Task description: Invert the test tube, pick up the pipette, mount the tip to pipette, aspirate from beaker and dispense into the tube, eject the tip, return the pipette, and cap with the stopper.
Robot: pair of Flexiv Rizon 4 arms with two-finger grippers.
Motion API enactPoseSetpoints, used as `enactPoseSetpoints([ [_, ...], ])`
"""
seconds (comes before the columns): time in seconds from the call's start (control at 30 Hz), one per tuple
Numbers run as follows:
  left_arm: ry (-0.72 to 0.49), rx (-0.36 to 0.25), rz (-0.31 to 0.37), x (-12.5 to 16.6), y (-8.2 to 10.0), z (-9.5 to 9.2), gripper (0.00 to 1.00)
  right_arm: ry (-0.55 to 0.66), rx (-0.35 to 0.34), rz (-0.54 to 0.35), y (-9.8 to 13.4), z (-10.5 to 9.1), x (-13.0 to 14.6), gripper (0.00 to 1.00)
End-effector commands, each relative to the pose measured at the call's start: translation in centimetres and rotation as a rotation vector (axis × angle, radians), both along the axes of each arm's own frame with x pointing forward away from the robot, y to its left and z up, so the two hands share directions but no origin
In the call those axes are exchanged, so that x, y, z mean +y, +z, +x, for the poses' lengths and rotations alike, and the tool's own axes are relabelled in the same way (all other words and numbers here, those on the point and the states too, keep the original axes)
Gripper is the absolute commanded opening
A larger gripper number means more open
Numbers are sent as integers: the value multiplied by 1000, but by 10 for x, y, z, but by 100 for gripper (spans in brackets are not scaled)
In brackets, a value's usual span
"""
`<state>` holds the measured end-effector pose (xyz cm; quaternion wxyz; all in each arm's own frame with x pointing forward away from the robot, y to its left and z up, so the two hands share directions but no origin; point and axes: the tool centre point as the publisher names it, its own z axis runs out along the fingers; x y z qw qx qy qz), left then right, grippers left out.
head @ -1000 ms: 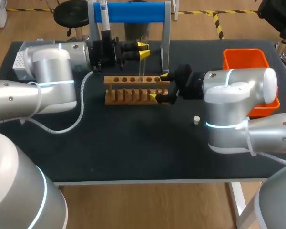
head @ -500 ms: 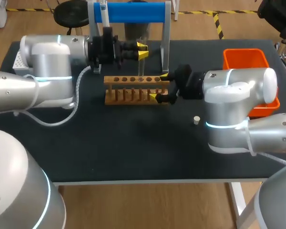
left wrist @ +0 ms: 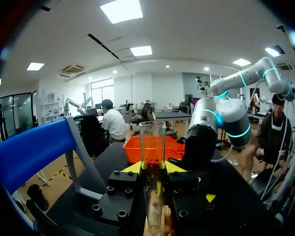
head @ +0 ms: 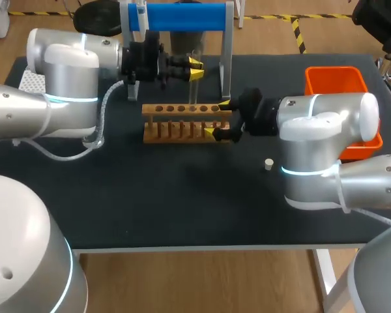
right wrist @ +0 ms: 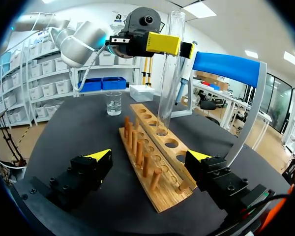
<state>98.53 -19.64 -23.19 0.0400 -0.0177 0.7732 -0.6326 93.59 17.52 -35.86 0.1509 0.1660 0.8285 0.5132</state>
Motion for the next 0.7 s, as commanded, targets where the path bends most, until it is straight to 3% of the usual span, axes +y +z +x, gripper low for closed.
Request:
enactPoseSetpoints([
  [0.03,21,2,-4,-2,-2,-2,0,-5,-3,0,-1,-1,1,100],
  [0.7,60,-4,-31,-2,-8,-5,0,-5,-3,0,-1,-1,1,100],
])
